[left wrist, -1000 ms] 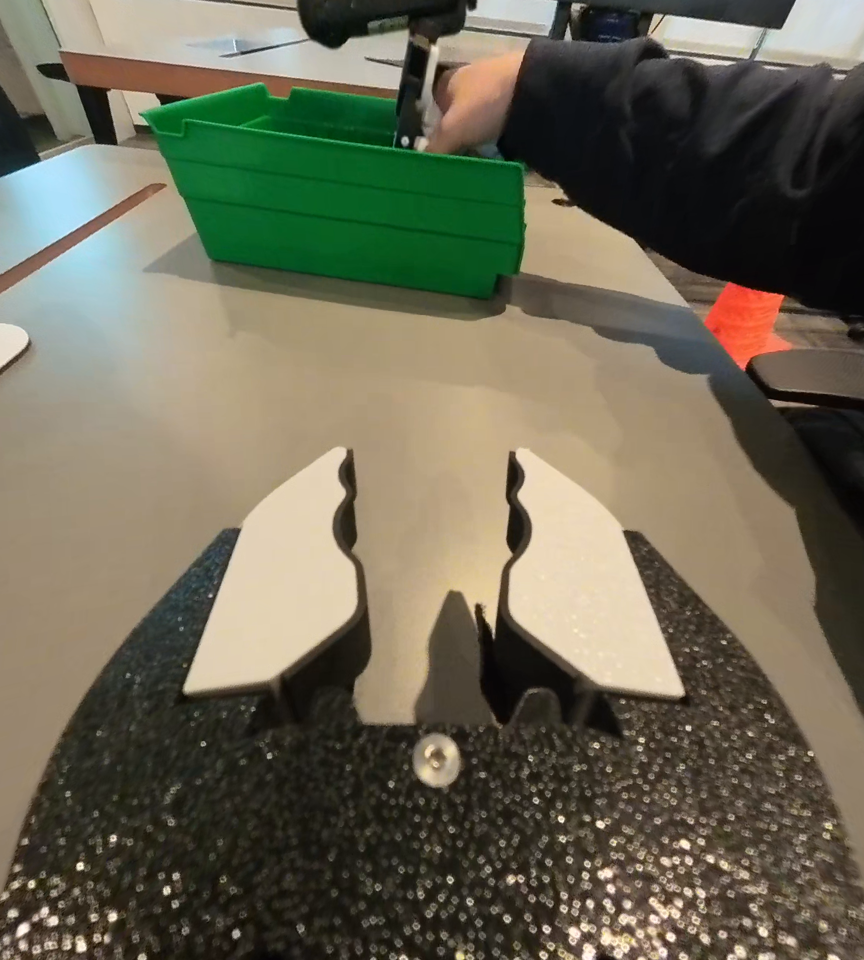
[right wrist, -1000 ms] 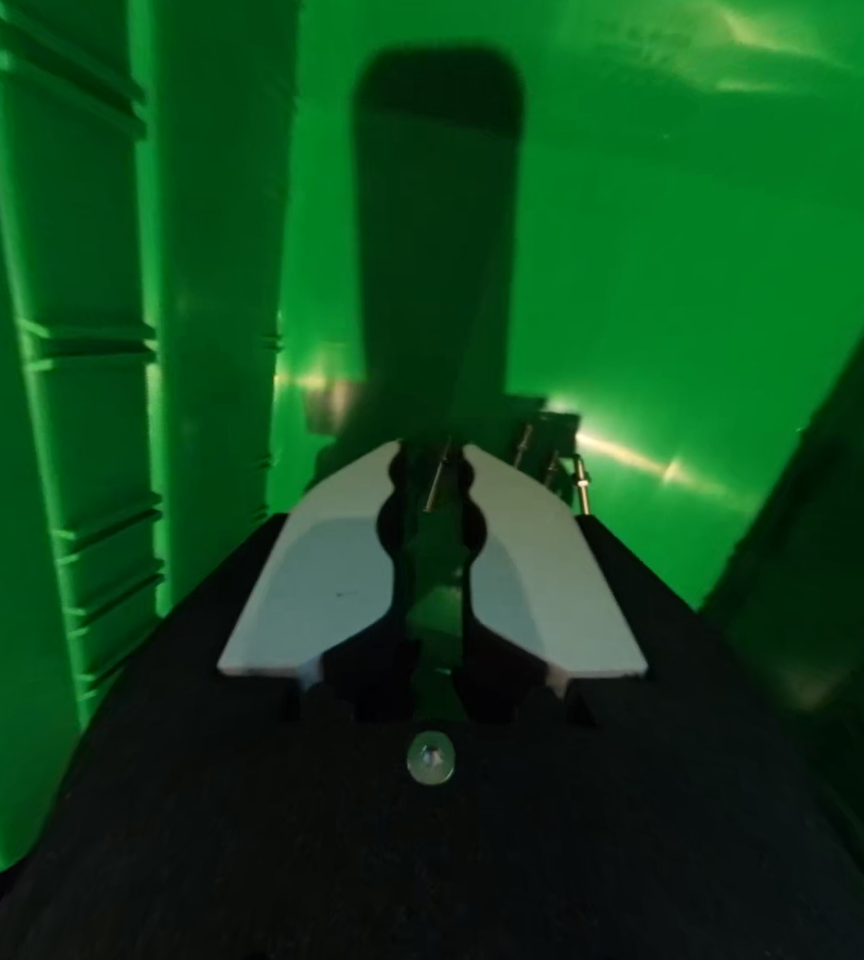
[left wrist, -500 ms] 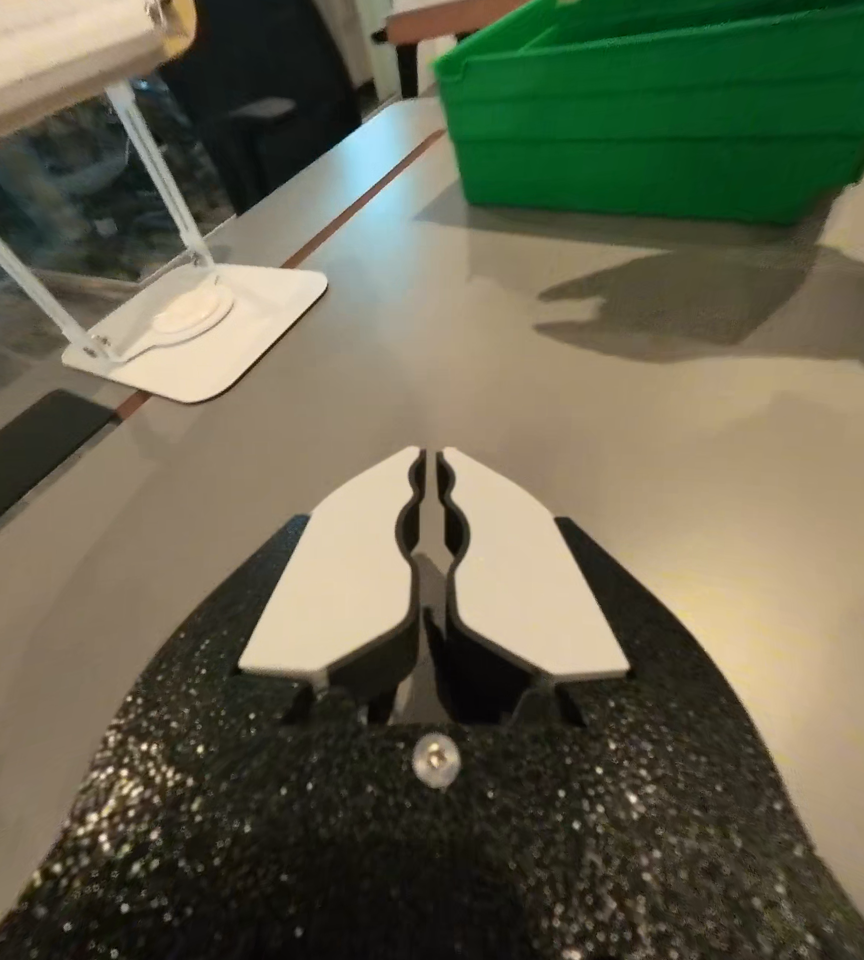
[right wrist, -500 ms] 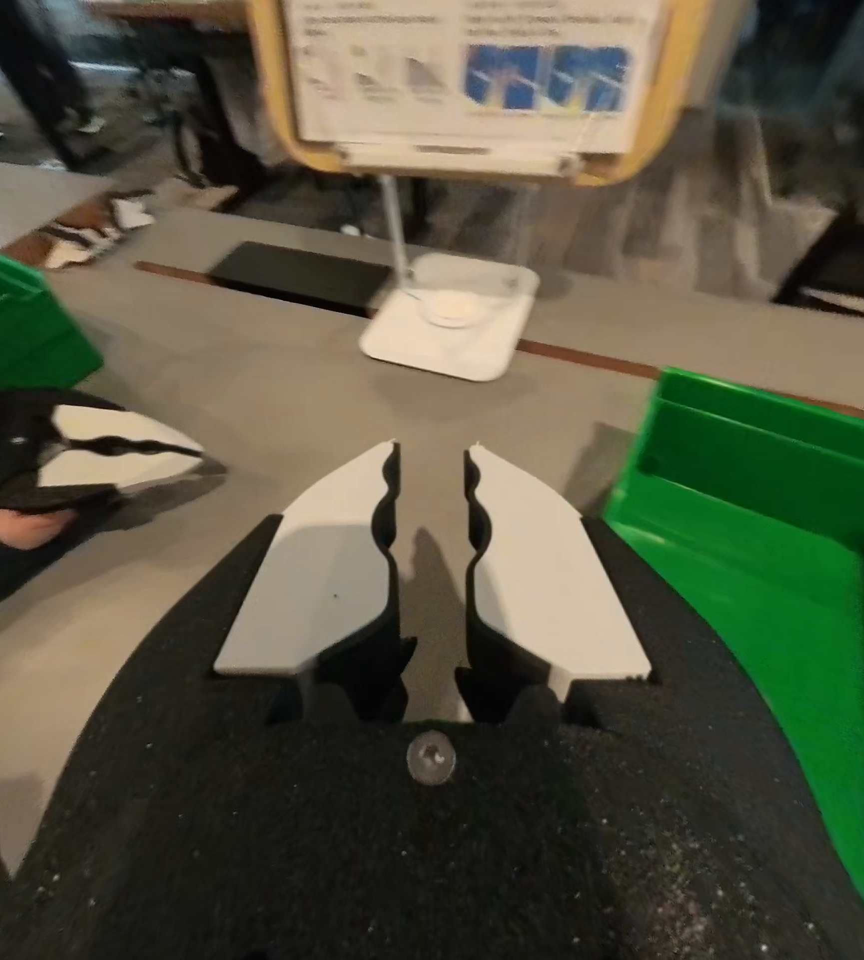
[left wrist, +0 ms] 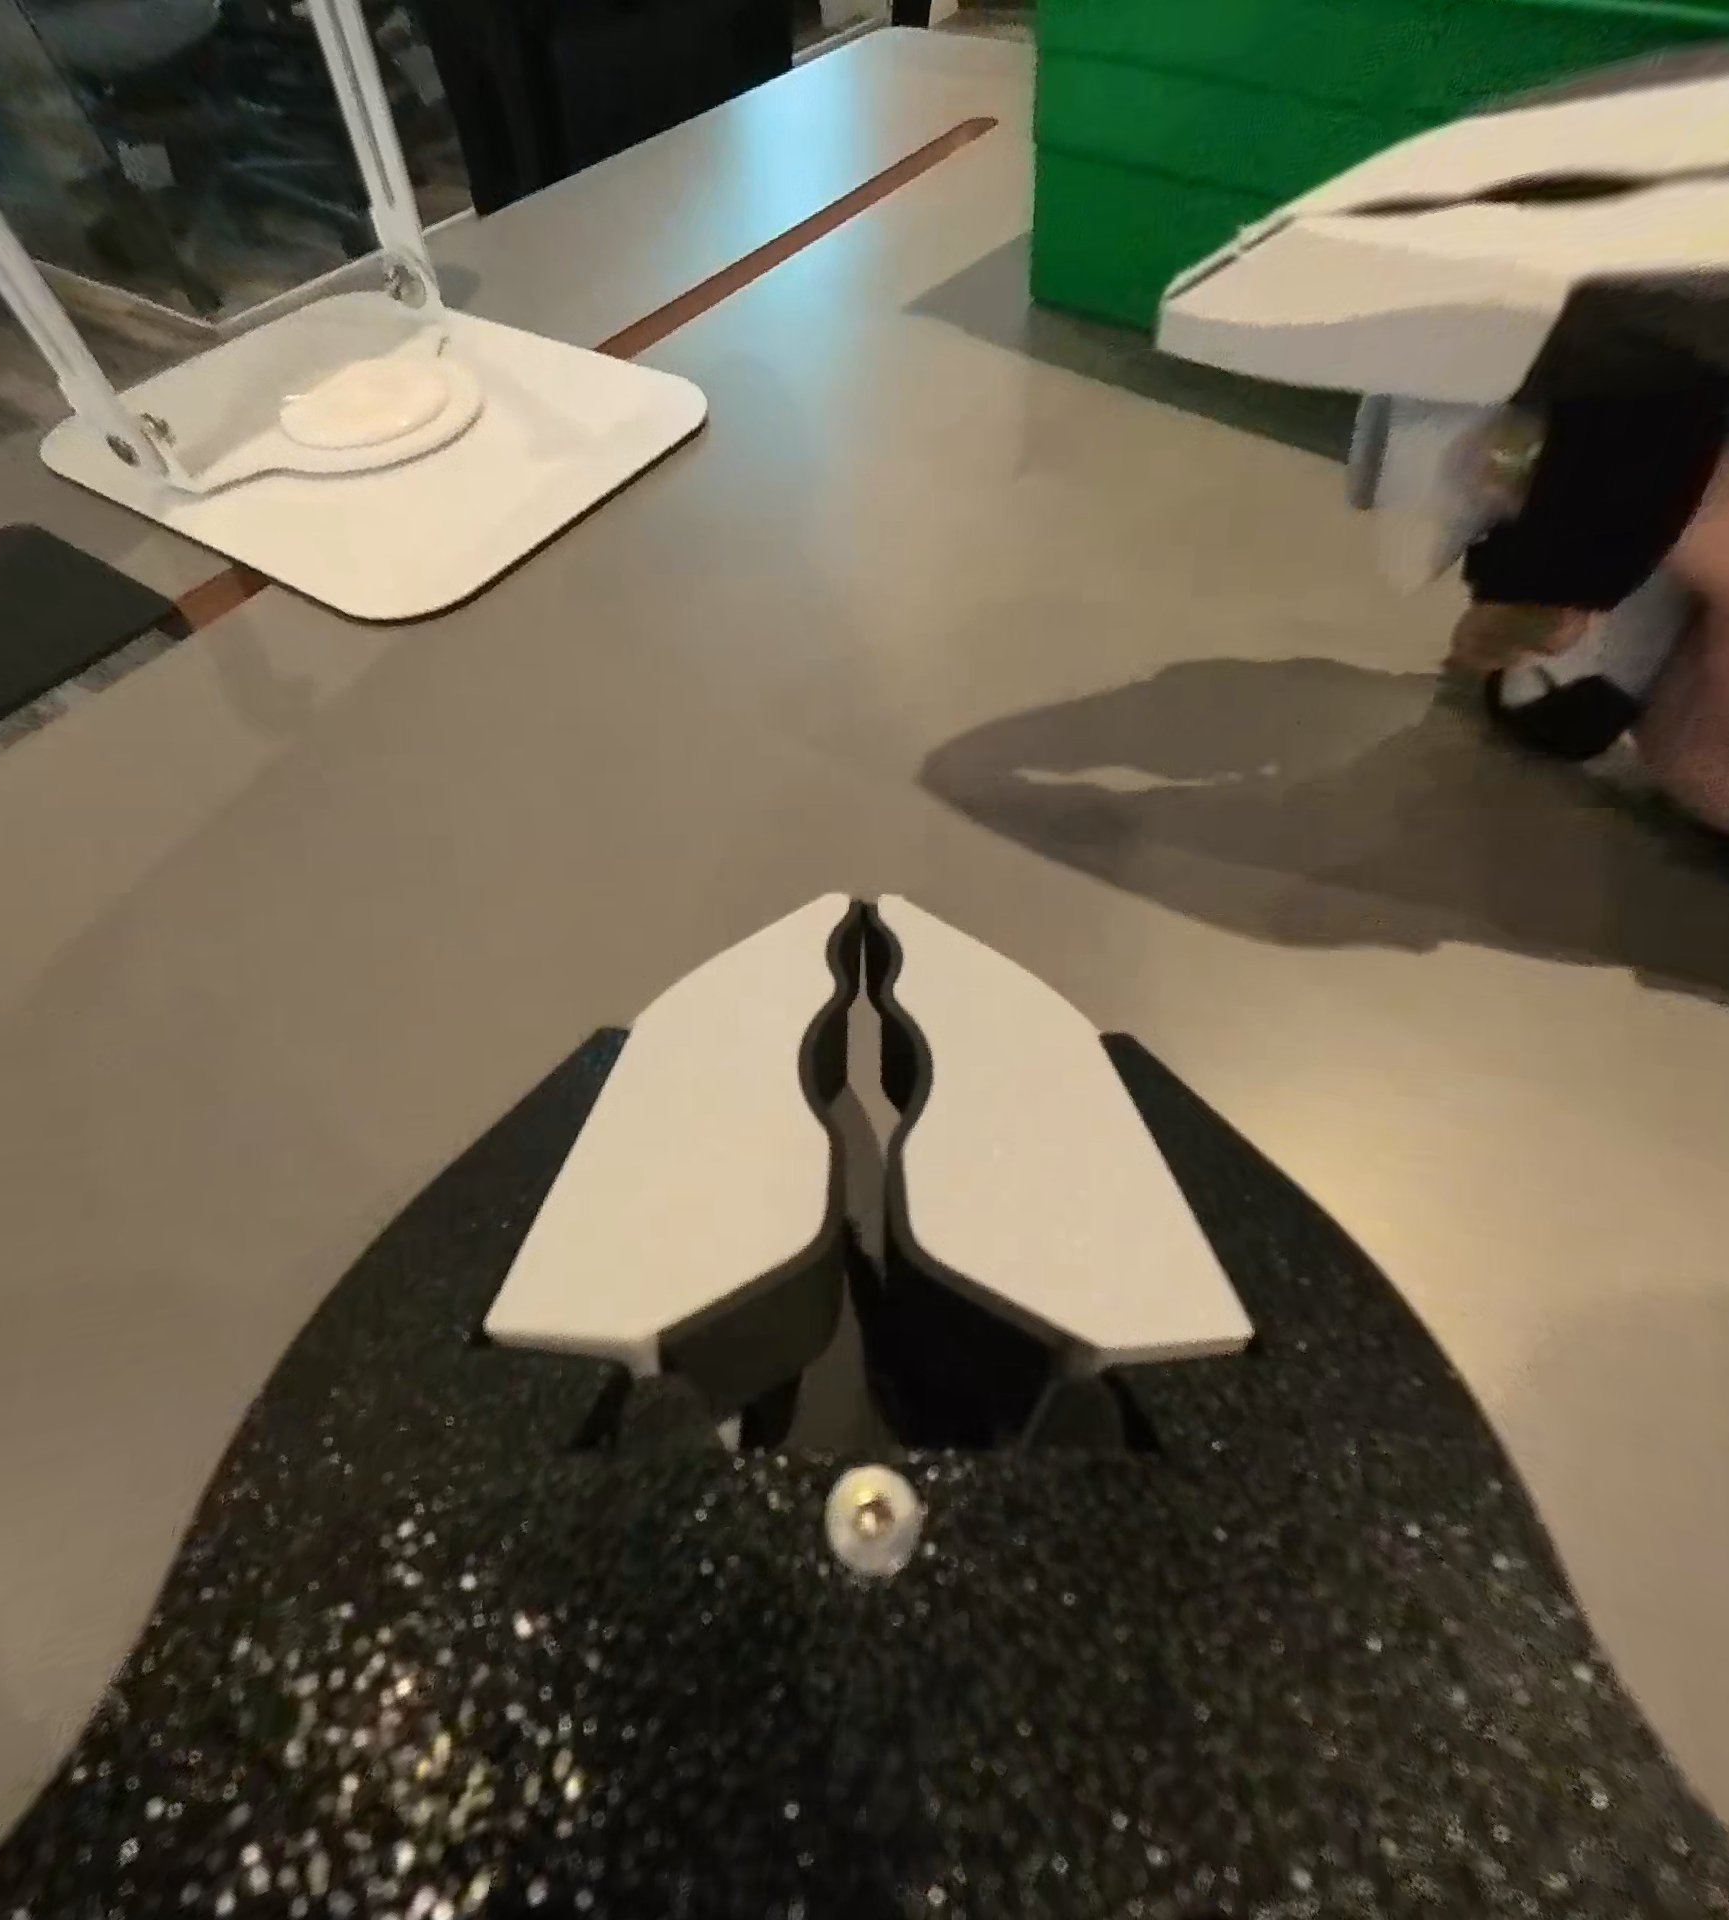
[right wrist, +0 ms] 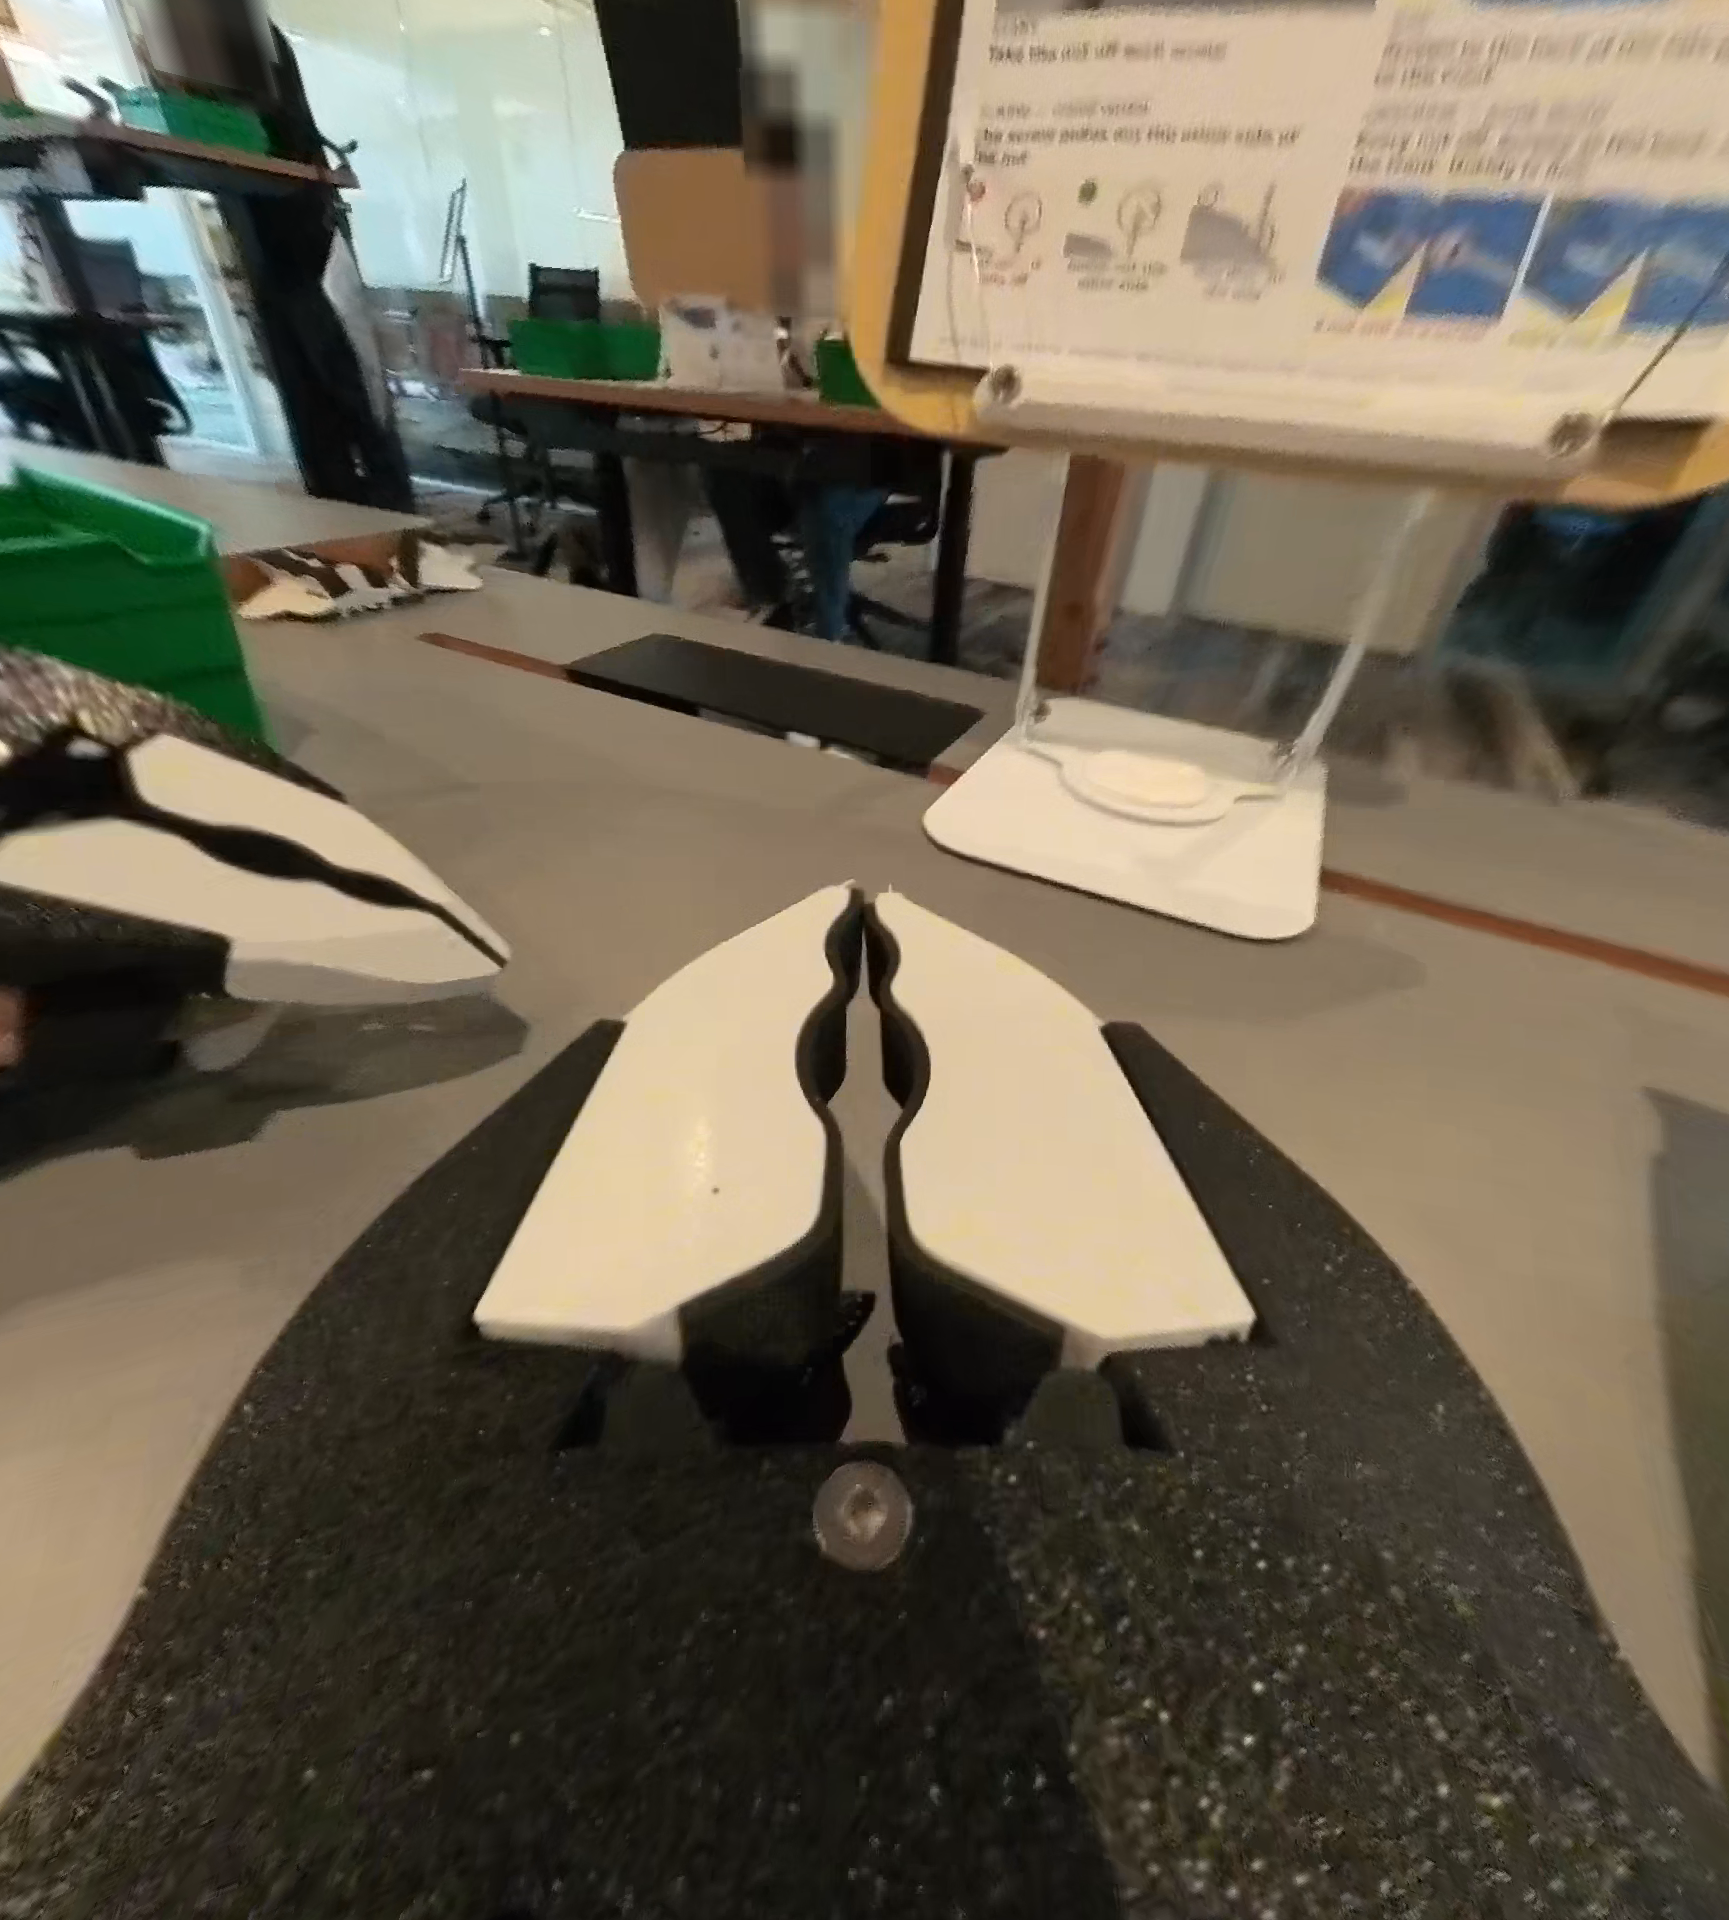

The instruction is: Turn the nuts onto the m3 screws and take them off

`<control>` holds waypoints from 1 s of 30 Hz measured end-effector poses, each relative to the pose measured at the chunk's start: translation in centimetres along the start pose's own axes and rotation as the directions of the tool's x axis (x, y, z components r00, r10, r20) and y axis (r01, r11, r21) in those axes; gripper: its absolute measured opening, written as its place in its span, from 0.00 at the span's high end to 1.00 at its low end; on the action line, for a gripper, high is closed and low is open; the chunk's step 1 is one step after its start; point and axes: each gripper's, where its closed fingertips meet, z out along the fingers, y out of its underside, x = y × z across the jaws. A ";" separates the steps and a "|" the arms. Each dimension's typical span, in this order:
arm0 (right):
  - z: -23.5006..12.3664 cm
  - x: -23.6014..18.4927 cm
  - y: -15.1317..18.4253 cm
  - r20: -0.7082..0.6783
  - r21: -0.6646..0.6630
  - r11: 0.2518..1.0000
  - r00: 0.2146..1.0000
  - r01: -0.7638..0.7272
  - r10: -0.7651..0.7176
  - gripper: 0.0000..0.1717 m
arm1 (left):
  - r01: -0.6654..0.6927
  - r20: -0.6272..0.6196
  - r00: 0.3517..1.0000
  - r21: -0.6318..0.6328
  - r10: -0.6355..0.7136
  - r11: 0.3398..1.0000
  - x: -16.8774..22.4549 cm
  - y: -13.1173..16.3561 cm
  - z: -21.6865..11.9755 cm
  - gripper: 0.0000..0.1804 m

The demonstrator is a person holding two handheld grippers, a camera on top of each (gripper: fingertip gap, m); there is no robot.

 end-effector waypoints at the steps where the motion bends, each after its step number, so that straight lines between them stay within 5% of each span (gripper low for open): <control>1: 0.1 -0.2 0.2 -0.008 0.000 0.999 0.999 0.037 -0.037 1.00 | 0.016 -0.006 1.000 -0.002 -0.016 1.000 0.0 0.0 0.0 1.00; 15: 0.5 -2.3 0.0 0.046 0.050 0.980 0.980 0.192 -0.195 1.00 | -0.017 -0.022 1.000 0.028 0.018 0.999 0.3 -0.4 0.0 0.99; 21: 0.0 -2.2 -1.0 0.034 0.131 0.970 0.977 0.206 -0.212 0.98 | -0.059 0.022 0.998 0.105 0.057 0.993 0.1 -2.1 -1.4 0.92; 26: -0.5 -2.1 -1.5 0.033 0.174 0.965 0.978 0.198 -0.207 0.97 | -0.143 0.181 0.977 0.146 0.116 0.979 -0.7 -5.1 -6.0 0.81; 30: -0.9 -1.8 -1.7 0.024 0.187 0.965 0.981 0.185 -0.193 0.97 | -0.029 0.346 0.937 0.187 -0.038 0.982 -1.7 -7.0 -13.2 0.57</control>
